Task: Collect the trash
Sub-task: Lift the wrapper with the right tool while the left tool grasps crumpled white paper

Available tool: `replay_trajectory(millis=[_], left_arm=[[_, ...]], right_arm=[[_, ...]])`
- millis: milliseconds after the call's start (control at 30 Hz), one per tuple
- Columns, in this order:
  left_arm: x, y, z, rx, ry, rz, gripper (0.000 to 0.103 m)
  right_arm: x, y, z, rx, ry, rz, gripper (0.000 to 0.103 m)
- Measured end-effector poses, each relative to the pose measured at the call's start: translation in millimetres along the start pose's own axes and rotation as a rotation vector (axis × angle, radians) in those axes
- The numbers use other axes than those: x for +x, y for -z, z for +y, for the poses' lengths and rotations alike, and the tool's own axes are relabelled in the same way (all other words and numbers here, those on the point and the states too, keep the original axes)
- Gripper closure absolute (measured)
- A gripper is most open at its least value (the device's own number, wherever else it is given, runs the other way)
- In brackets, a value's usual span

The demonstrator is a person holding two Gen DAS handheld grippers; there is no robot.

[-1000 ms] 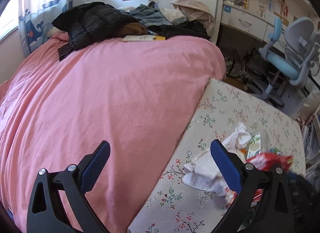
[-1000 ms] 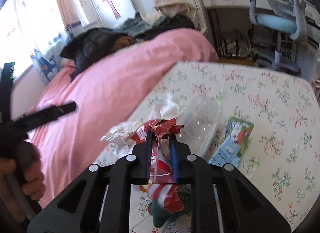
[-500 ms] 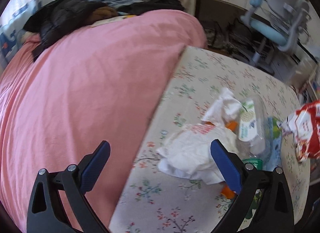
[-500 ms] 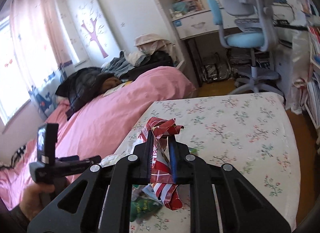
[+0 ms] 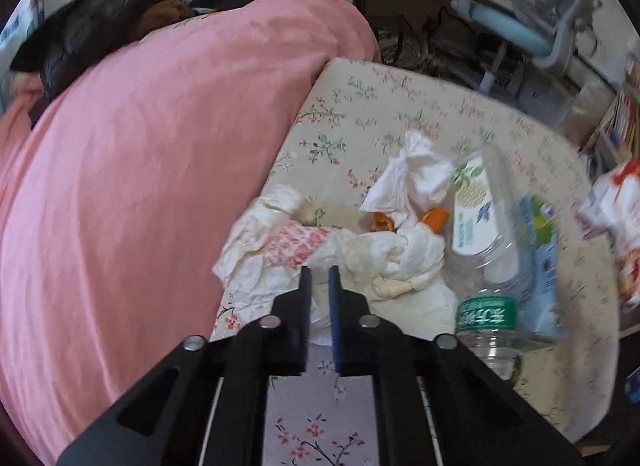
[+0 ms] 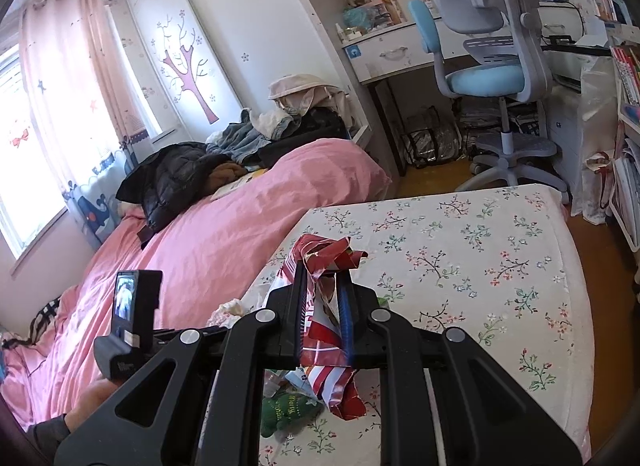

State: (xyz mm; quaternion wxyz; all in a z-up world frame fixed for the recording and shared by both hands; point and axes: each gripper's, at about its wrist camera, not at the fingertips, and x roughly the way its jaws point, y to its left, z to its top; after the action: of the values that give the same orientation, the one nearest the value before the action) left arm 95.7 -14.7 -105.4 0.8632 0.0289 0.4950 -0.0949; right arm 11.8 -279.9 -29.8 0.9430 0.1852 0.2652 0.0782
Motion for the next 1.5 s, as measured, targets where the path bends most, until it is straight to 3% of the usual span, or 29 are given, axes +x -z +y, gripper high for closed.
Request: replay_trajectory(millis=[133, 167, 200, 233, 267, 333, 533, 567, 633, 700, 767, 867, 1133, 1333, 1500], left_arm=[[-23, 1, 8, -0.035, 0.094, -0.046, 0.094], [-27, 1, 11, -0.035, 0.116, -0.042, 0.078], [-31, 1, 14, -0.039, 0.127, -0.043, 0.032], [-32, 0, 14, -0.042, 0.117, -0.059, 0.012], [-35, 1, 12, -0.039, 0.089, -0.095, 0.007], [-37, 2, 3, 0.02, 0.043, -0.117, 0.007], [0, 8, -19, 0.154, -0.123, -0.033, 0.007], [3, 8, -17, 0.145, -0.136, -0.036, 0.01], [6, 6, -8, 0.096, -0.096, -0.016, 0.03], [14, 6, 4, 0.035, -0.04, 0.042, 0.063], [20, 10, 8, 0.008, -0.029, 0.069, 0.085], [12, 11, 15, -0.044, 0.019, 0.051, 0.097], [-35, 2, 34, -0.149, 0.102, -0.121, 0.098], [-75, -2, 39, -0.166, 0.172, -0.263, 0.098], [-82, 3, 34, -0.126, 0.202, -0.269, 0.098]], right_arm=[[-1, 2, 1, 0.002, 0.001, 0.001, 0.089], [-1, 2, 2, 0.003, 0.001, 0.002, 0.089], [0, 2, 0, 0.003, 0.0, 0.003, 0.089], [0, 3, 1, 0.003, 0.0, 0.004, 0.089], [0, 3, 1, 0.001, -0.002, 0.005, 0.089], [1, 4, 0, 0.001, -0.005, 0.008, 0.089], [1, 7, 1, 0.005, -0.01, 0.01, 0.089], [0, 7, 0, 0.008, -0.011, 0.008, 0.089], [0, 6, -1, 0.012, -0.014, 0.006, 0.089], [-2, 5, -1, 0.013, -0.016, 0.003, 0.089], [-4, 5, -1, 0.016, -0.019, -0.002, 0.089], [-7, 5, -1, 0.022, -0.023, -0.007, 0.089], [-9, 6, -1, 0.014, -0.026, -0.008, 0.089], [-12, 6, 13, -0.017, -0.038, -0.001, 0.089], [-13, 14, 25, -0.053, -0.038, 0.02, 0.089]])
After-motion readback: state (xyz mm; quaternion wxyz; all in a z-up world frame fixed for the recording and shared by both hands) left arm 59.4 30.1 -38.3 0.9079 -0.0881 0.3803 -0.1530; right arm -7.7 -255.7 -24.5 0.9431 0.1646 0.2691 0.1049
